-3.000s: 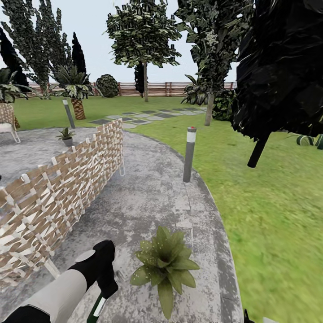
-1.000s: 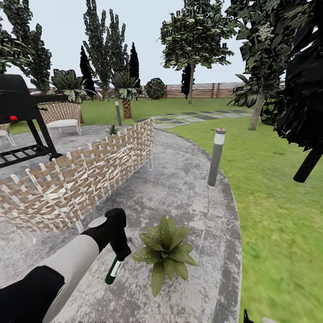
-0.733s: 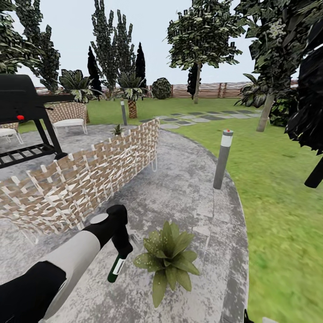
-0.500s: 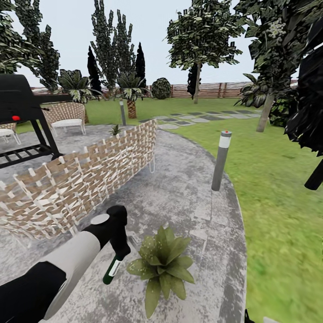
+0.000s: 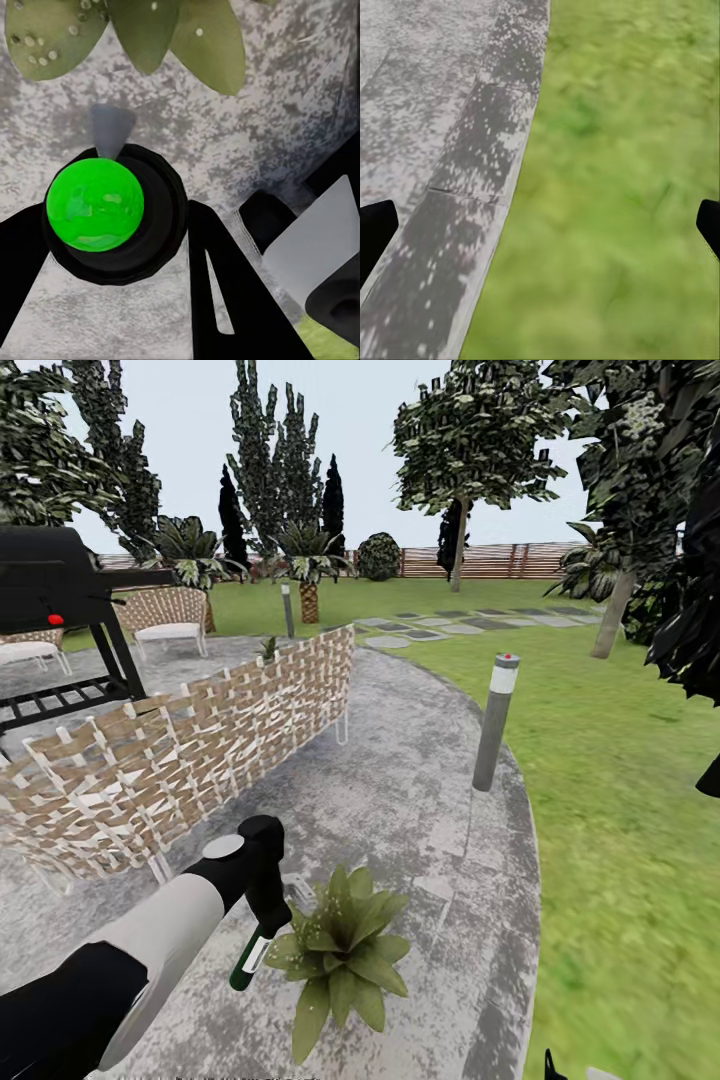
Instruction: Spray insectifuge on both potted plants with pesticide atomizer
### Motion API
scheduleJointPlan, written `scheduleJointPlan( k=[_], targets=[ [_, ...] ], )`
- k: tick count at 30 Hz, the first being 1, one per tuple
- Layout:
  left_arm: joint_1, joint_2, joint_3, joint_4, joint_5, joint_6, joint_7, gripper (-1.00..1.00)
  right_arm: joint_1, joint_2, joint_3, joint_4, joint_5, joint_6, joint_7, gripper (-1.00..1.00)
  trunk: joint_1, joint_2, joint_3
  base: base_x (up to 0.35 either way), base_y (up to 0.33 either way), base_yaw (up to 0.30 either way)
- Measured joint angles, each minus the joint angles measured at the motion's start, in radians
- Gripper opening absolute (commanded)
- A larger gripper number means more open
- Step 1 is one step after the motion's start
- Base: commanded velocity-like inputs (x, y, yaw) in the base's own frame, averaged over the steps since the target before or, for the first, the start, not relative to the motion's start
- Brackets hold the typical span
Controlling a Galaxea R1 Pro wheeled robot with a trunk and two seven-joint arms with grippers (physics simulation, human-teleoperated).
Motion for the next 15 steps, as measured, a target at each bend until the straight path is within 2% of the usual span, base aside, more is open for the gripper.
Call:
scheduleJointPlan(
  k=[10, 15],
  targets=[
    [0.0, 0.0, 0.0, 0.0, 0.0, 0.001, 0.0, -1.0, 0.0, 0.0, 0.0, 0.0, 0.0, 0.0, 0.0, 1.0, 0.0, 0.0, 0.0, 0.023, -0.27, 0.277],
    [0.0, 0.0, 0.001, 0.0, 0.0, 0.002, -0.001, -1.0, 0.0, 0.0, 0.0, 0.0, 0.0, 0.0, 0.0, 1.0, 0.0, 0.0, 0.0, 0.239, -0.184, 0.079]
  ],
)
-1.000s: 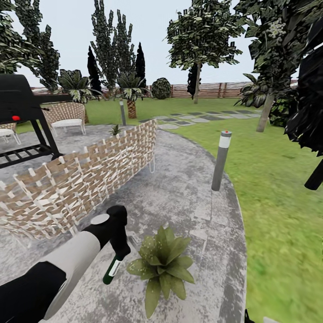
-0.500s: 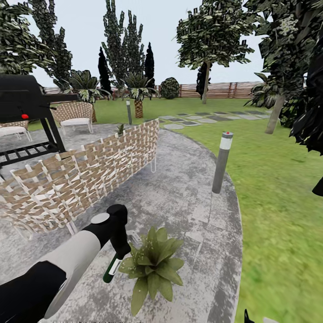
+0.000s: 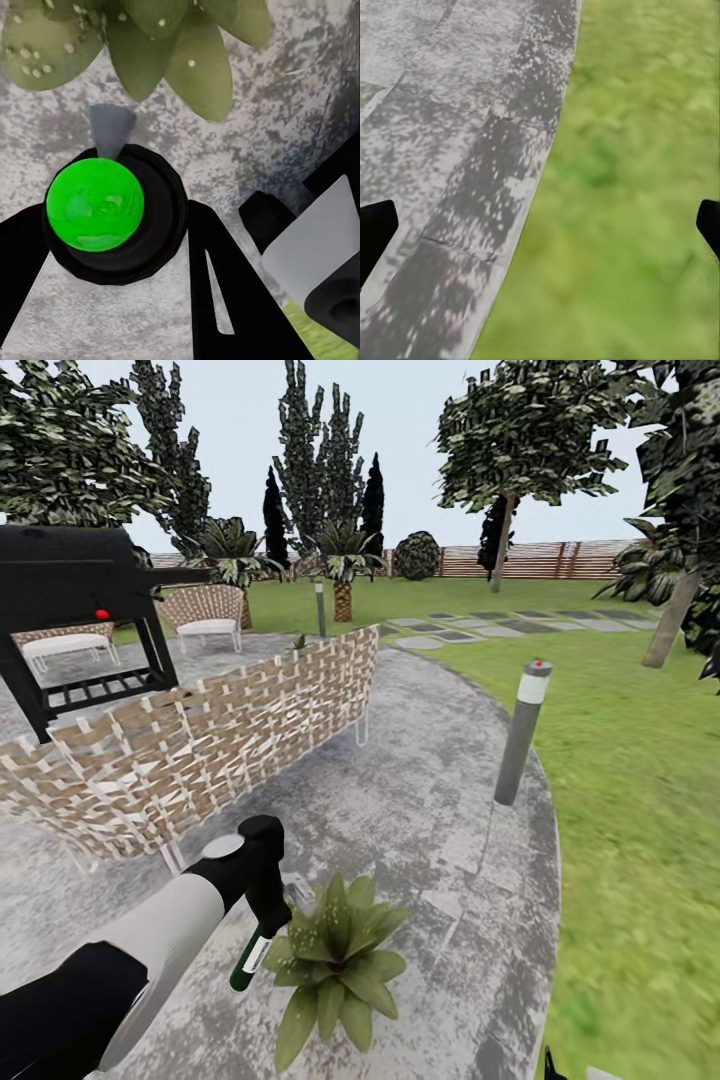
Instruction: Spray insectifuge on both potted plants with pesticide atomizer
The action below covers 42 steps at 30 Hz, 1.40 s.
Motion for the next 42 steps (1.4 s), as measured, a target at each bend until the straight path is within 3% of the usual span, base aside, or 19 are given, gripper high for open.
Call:
scheduleJointPlan(
  k=[8, 20, 24, 36, 42],
  targets=[
    [0.0, 0.0, 0.001, 0.0, 0.0, 0.0, -0.001, -1.0, 0.0, 0.0, 0.0, 0.0, 0.0, 0.0, 0.0, 1.0, 0.0, 0.0, 0.0, 0.173, -0.073, 0.009],
    [-0.005, -0.005, 0.001, 0.0, -0.002, 0.002, -0.001, -1.0, 0.0, 0.0, 0.0, 0.0, 0.0, 0.0, 0.0, 1.0, 0.0, 0.0, 0.0, 0.001, 0.0, 0.261],
    [-0.006, -0.005, 0.001, 0.0, -0.003, 0.033, 0.0, -1.0, 0.0, 0.0, 0.0, 0.0, 0.0, 0.0, 0.0, 1.0, 0.0, 0.0, 0.0, 0.0, -0.026, 0.103],
    [-0.005, -0.003, 0.001, 0.0, -0.003, 0.044, 0.001, -1.0, 0.0, 0.0, 0.0, 0.0, 0.0, 0.0, 0.0, 1.0, 0.0, 0.0, 0.0, 0.006, -0.251, 0.012],
    [-0.004, -0.003, 0.001, 0.0, -0.003, 0.045, 0.0, -1.0, 0.0, 0.0, 0.0, 0.0, 0.001, 0.0, 0.0, 1.0, 0.0, 0.0, 0.0, 0.224, -0.122, 0.233]
  ],
)
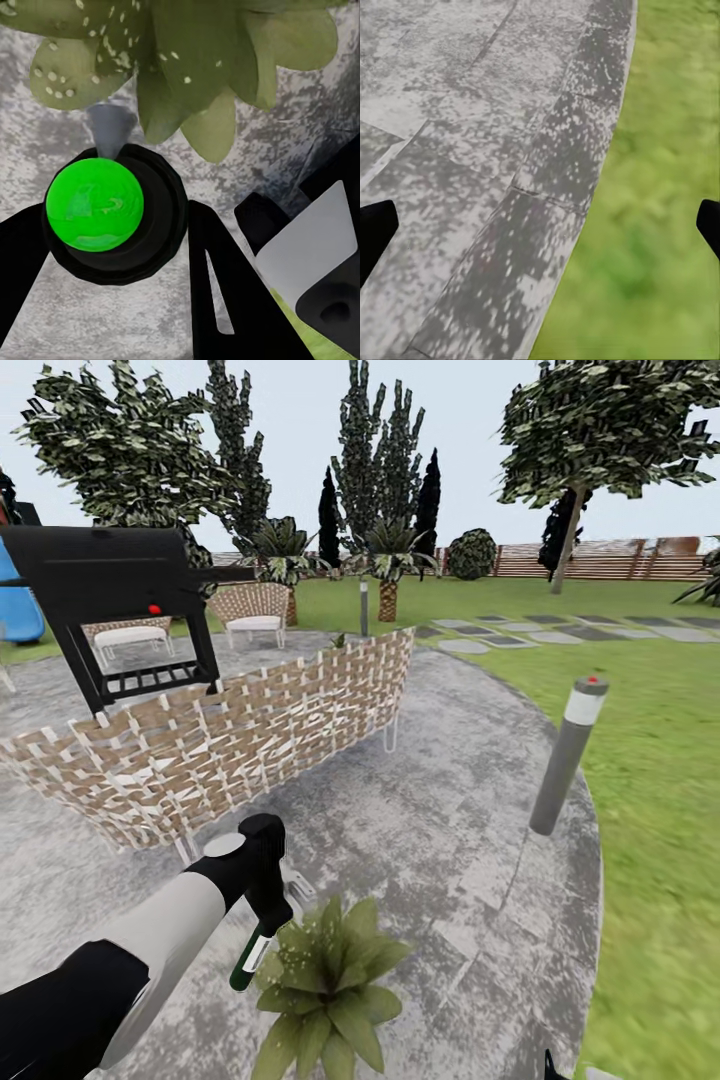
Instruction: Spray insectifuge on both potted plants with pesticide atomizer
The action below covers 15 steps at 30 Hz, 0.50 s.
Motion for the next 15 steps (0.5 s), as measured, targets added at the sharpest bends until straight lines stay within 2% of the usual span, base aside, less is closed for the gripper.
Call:
scheduleJointPlan(
  k=[3, 9, 15],
  targets=[
    [0.0, 0.0, 0.0, 0.0, 0.0, 0.0, 0.0, -1.0, 0.0, 0.0, 0.0, 0.0, 0.0, 0.0, 0.0, 1.0, 0.0, 0.0, 0.0, 0.254, -0.01, 0.232],
    [0.002, 0.0, 0.0, 0.0, 0.0, 0.0, 0.002, -1.0, 0.0, 0.0, 0.0, 0.0, -0.001, 0.0, 0.0, 1.0, 0.001, 0.0, 0.0, 0.024, -0.01, 0.025],
    [0.004, -0.002, 0.0, 0.0, 0.001, 0.0, 0.002, -1.0, 0.0, 0.0, 0.0, 0.0, -0.001, 0.0, -0.001, 1.0, 0.001, 0.0, 0.0, -0.003, -0.223, 0.029]
  ],
)
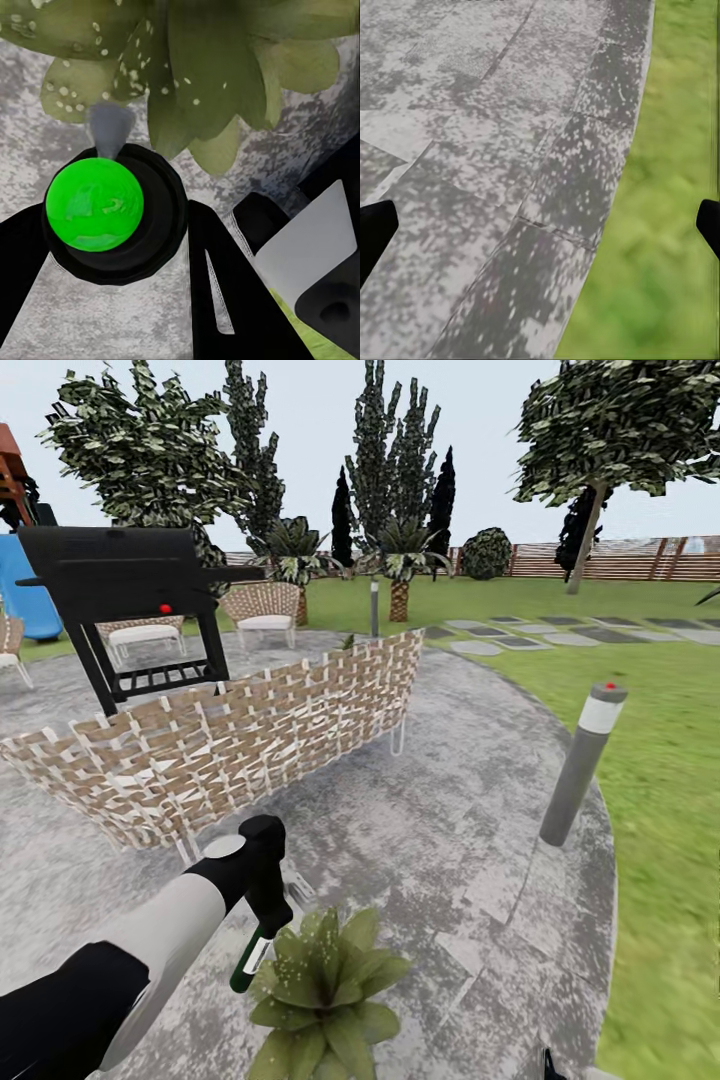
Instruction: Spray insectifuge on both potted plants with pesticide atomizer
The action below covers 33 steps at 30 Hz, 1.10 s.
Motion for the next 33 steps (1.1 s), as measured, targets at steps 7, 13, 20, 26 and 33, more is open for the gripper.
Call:
scheduleJointPlan(
  k=[7, 13, 20, 26, 33],
  targets=[
    [0.005, 0.002, 0.0, 0.0, -0.002, -0.001, 0.001, -1.0, 0.0, 0.0, 0.0, 0.0, 0.0, 0.0, 0.0, 1.0, 0.0, 0.0, 0.0, -0.199, -0.215, 0.257],
    [0.004, 0.003, -0.001, 0.0, -0.002, -0.001, 0.003, -1.0, 0.0, 0.0, 0.0, 0.0, 0.001, 0.0, 0.0, 1.0, 0.0, 0.0, 0.0, -0.246, -0.196, 0.278],
    [0.003, 0.003, -0.001, 0.0, -0.002, -0.001, 0.006, -1.0, 0.0, 0.0, 0.0, 0.0, 0.001, 0.0, 0.0, 1.0, 0.0, 0.0, 0.0, -0.209, -0.199, 0.279],
    [0.003, 0.003, -0.001, 0.0, -0.002, -0.001, 0.007, -1.0, 0.0, 0.0, 0.0, 0.0, 0.0, 0.0, 0.0, 1.0, 0.0, 0.0, 0.0, -0.135, -0.233, 0.279],
    [0.003, 0.009, 0.001, 0.0, -0.002, -0.001, 0.007, -1.0, 0.0, 0.0, 0.0, 0.0, 0.0, 0.0, 0.001, 1.0, 0.001, 0.0, 0.0, -0.276, -0.087, 0.279]
  ],
)
